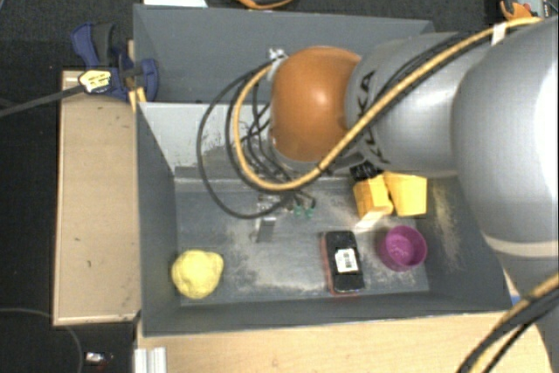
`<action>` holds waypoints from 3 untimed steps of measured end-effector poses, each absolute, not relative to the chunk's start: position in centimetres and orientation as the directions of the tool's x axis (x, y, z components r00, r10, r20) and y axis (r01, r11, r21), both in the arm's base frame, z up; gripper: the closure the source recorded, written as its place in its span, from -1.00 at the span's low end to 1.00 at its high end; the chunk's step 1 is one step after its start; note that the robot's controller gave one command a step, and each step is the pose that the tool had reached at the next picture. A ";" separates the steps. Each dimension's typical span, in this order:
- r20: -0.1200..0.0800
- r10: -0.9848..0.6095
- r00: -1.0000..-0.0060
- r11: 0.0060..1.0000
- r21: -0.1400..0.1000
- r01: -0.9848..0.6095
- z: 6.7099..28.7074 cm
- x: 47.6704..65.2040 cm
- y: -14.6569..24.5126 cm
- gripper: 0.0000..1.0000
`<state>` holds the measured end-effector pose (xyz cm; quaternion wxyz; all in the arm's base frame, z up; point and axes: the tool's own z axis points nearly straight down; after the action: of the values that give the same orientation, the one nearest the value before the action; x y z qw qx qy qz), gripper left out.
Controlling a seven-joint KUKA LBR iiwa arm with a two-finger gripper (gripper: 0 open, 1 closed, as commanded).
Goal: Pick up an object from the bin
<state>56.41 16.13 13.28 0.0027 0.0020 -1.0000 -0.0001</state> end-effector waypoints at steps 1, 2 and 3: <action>-0.002 0.003 -1.000 1.000 0.002 0.003 13.7 56.6 16.0 -1.00; -0.003 -0.415 -0.910 0.910 -0.004 -0.415 7.1 52.9 24.7 -1.00; -0.009 -0.216 -0.976 0.976 0.002 -0.216 14.5 51.7 22.2 -1.00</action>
Offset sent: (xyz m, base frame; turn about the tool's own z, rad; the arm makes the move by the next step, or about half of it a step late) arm -0.0370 0.0868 -0.0628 -0.4212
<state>51.68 22.24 14.54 -0.0045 0.1089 -0.9940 -0.0015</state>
